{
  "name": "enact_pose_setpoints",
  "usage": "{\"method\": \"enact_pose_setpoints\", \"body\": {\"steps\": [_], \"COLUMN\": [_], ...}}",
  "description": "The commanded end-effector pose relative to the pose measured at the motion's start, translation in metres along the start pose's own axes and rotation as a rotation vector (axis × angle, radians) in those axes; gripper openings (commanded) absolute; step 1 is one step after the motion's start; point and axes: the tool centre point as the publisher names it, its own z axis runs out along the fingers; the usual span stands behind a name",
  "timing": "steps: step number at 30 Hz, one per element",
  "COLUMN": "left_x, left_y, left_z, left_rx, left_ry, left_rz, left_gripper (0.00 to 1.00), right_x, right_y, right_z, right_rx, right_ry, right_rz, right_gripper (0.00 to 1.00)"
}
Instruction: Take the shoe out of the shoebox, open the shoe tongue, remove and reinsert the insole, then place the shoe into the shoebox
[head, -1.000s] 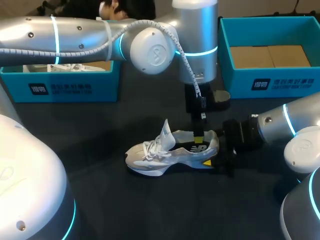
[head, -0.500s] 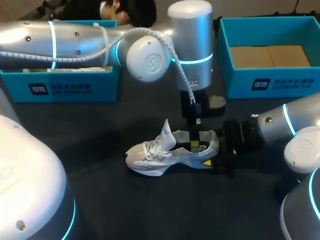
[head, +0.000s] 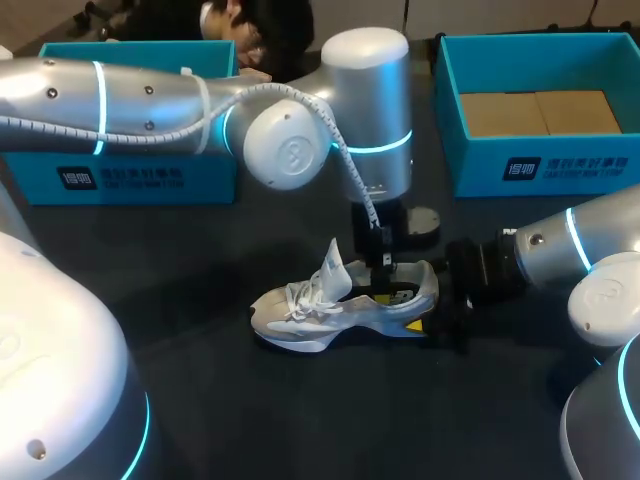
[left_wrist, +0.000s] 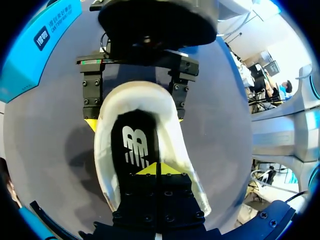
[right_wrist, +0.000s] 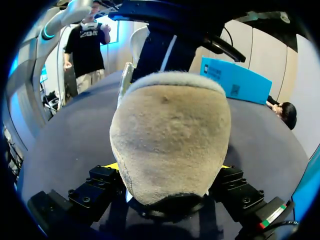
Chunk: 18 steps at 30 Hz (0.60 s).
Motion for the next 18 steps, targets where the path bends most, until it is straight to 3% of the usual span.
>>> {"method": "enact_pose_setpoints", "body": {"steps": [1,7,8,9,12,13,18], "left_x": [0.0007,0.0036,0.0038,0.0036,0.0021,0.0014,-0.0007], "left_y": [0.0082,0.0104,0.0102,0.0095,0.0077,0.0068,0.0041], "left_z": [0.0017,0.0001,-0.0001,0.0000,0.0006,0.0011,0.0056], "left_rx": [0.022,0.020,0.019,0.017,0.016,0.015,0.002], "left_ry": [-0.009,0.010,0.008,0.005,0.000,-0.004,-0.009], "left_rz": [0.009,0.029,0.034,0.039,0.046,0.052,0.075], "left_gripper": [0.00,0.00,0.05,0.24,0.27,0.34,0.35], "right_x": [0.0020,0.0020,0.0020,0.0020,0.0020,0.0020,0.0020], "right_y": [0.0002,0.0002,0.0002,0.0002,0.0002,0.0002,0.0002], "right_z": [0.0013,0.0013,0.0013,0.0013,0.0013,0.0013,0.0013], "right_rx": [0.004,0.004,0.004,0.004,0.004,0.004,0.004], "right_ry": [-0.002,-0.002,-0.002,-0.002,-0.002,-0.002,-0.002], "right_rz": [0.000,0.000,0.000,0.000,0.000,0.000,0.000], "right_gripper": [0.00,0.00,0.00,0.00,0.00,0.00,0.00]}}
